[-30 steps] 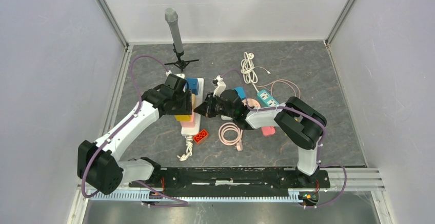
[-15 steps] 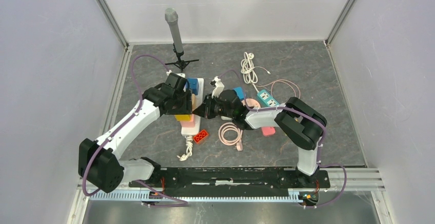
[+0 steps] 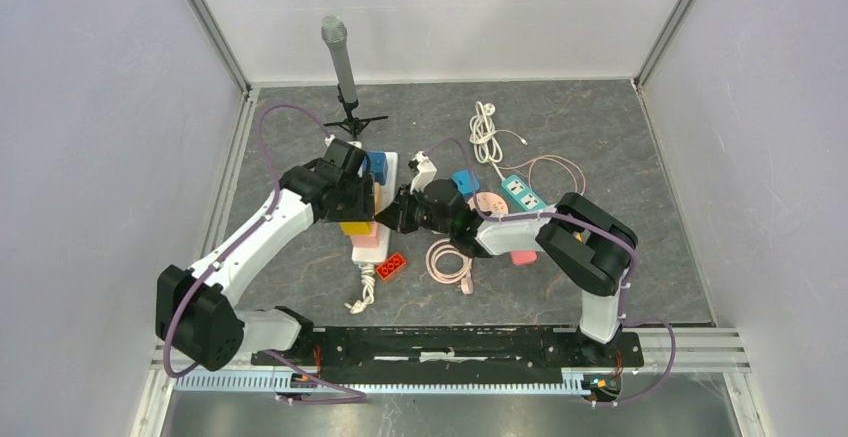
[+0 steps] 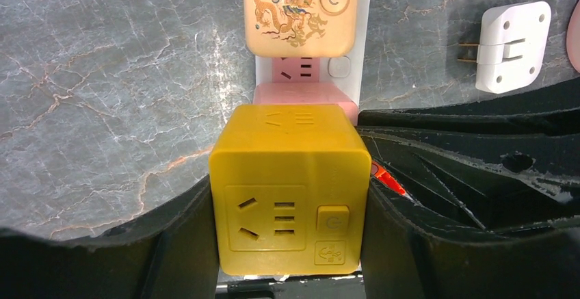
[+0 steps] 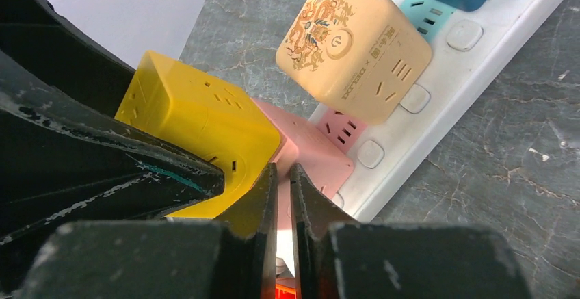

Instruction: Pull the plug off the socket

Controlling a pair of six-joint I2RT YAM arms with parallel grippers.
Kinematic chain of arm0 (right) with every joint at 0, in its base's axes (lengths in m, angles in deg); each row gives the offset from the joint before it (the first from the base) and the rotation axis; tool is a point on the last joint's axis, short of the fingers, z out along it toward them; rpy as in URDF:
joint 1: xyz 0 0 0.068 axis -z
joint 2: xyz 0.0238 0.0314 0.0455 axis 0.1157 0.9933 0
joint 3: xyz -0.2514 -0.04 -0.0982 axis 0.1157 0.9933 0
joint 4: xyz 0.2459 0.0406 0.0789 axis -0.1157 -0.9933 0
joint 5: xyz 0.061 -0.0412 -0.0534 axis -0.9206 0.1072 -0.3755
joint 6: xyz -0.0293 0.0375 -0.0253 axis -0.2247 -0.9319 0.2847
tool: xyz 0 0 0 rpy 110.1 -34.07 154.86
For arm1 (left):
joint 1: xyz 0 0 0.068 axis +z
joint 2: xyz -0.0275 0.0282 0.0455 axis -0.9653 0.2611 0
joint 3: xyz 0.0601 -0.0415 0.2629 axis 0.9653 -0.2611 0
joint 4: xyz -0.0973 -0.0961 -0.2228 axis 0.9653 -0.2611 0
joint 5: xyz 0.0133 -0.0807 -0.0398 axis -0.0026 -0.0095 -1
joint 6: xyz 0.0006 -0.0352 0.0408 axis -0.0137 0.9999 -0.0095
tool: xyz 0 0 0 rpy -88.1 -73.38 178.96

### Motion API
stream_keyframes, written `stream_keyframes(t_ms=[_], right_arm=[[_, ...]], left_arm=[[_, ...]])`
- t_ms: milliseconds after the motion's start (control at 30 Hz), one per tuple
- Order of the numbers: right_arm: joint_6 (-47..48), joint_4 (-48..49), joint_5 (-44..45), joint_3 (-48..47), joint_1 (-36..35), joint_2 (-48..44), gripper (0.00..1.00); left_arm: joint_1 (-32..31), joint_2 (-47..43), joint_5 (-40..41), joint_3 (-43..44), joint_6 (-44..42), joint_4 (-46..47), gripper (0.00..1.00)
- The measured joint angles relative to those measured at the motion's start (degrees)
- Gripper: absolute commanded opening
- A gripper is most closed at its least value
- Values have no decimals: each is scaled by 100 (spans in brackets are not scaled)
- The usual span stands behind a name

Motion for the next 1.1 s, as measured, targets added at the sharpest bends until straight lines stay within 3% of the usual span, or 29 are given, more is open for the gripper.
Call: stream_keyframes(t_ms=[400,1100], right_arm=[[610,-352,1062,-240,-409,-57,12],[704,-227,1401,-240,-511,-160,13]], left_arm=[[24,240,68,332,0,-400,28],[103,229,-17,619,-2,-708,27]])
